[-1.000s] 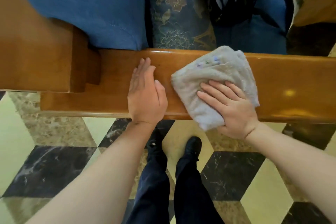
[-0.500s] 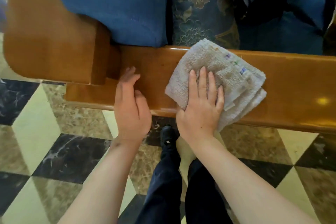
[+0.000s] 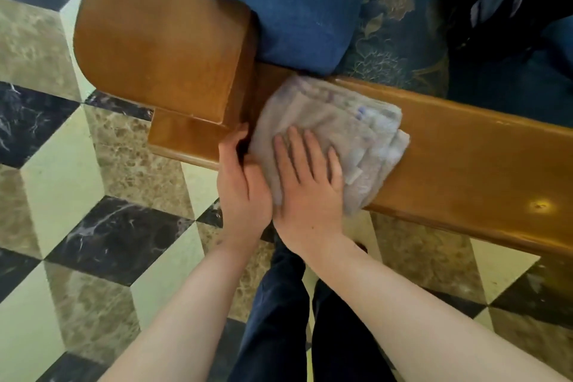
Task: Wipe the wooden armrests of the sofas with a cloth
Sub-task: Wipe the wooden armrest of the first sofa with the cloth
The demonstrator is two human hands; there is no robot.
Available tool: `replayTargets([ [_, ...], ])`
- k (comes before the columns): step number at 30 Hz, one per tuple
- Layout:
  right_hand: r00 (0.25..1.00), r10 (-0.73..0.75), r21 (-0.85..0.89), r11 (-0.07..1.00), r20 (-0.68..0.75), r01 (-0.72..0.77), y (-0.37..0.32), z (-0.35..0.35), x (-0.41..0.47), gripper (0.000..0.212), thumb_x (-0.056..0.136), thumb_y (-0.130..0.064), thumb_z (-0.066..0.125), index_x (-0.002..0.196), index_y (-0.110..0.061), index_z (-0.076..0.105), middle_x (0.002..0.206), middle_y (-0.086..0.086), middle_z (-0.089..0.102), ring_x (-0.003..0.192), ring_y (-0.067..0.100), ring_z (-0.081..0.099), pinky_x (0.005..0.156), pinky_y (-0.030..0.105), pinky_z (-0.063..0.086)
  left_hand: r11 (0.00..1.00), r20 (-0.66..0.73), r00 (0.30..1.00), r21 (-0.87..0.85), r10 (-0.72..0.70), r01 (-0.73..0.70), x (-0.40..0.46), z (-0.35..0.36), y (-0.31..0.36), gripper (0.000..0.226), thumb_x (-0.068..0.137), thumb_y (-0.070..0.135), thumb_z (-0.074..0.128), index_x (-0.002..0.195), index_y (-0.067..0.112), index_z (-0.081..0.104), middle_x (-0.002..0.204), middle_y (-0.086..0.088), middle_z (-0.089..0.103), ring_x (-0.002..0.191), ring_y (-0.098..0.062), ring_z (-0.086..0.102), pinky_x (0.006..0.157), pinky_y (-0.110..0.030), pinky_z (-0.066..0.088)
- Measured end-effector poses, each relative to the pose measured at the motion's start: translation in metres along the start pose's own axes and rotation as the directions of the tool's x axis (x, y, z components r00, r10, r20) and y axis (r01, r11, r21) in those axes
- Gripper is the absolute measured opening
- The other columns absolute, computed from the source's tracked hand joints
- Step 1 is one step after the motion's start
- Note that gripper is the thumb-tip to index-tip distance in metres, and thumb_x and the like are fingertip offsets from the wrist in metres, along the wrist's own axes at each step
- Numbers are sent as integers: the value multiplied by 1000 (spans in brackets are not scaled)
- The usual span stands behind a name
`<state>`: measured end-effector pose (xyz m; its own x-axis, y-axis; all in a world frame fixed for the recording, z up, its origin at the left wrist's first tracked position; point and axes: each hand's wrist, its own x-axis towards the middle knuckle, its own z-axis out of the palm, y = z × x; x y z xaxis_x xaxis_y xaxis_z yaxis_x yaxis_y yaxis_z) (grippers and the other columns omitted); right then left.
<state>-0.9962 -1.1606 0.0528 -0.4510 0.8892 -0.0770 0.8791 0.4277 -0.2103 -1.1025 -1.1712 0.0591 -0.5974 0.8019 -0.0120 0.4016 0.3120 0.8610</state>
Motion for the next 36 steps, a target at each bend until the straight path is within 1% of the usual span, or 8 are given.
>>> replayTargets([
  [3,888,-454,21,891,74,454,38,-4,-16,69,93,-34,52,159,-19,39,168,2,34,158,24,24,130,44,7,998,36,998,6,55,-55,1,-10,-4,32,95,2,36,122,5,52,107,11,56,97,6,53,84,-14,41],
  [6,795,-601,38,799,84,600,101,-17,4,61,99,-38,50,157,-21,44,165,-1,39,155,22,30,129,42,16,998,60,997,26,52,-54,6,-15,-14,27,100,9,35,121,15,51,104,31,55,91,4,55,78,-12,40],
  [10,992,-86,43,995,-98,90,71,-16,23,68,92,-41,50,156,-22,45,165,-1,40,154,21,32,126,45,23,994,32,996,64,89,-91,1,-7,-13,26,100,6,37,120,2,53,119,15,55,107,12,51,87,-4,34],
  [13,965,236,132,966,-110,-222,-6,4,30,72,95,-48,50,160,-20,37,169,4,31,157,26,25,127,48,17,997,-20,997,35,71,-70,-1,3,-10,25,100,5,38,119,0,54,115,-6,59,104,-9,57,90,-15,40],
  [16,997,-23,107,994,-74,31,7,7,24,72,97,-46,56,161,-21,34,169,7,30,157,28,22,128,48,14,999,-3,1000,30,17,-17,2,-3,-6,25,101,8,40,121,3,55,113,-4,62,101,-6,59,86,-15,43],
  [21,806,-591,67,805,2,590,133,-22,12,57,104,-46,51,156,-22,46,164,1,40,155,24,31,128,45,21,926,161,982,346,97,-148,-11,2,14,32,92,9,53,123,0,56,117,-19,58,114,-36,51,94,-31,38],
  [26,872,-489,33,872,8,488,207,-39,-17,66,101,-56,56,157,-23,44,165,-1,39,155,23,31,128,44,21,798,378,926,556,5,-232,-40,53,56,51,92,20,60,141,14,50,144,-15,47,130,-43,36,109,-62,33],
  [36,962,-270,31,962,-46,272,321,-53,-97,68,100,-54,55,159,-24,41,167,0,35,157,21,26,129,44,16,697,657,746,484,109,-528,-96,160,126,66,87,29,63,148,14,43,148,-17,44,134,-39,36,100,-58,38],
])
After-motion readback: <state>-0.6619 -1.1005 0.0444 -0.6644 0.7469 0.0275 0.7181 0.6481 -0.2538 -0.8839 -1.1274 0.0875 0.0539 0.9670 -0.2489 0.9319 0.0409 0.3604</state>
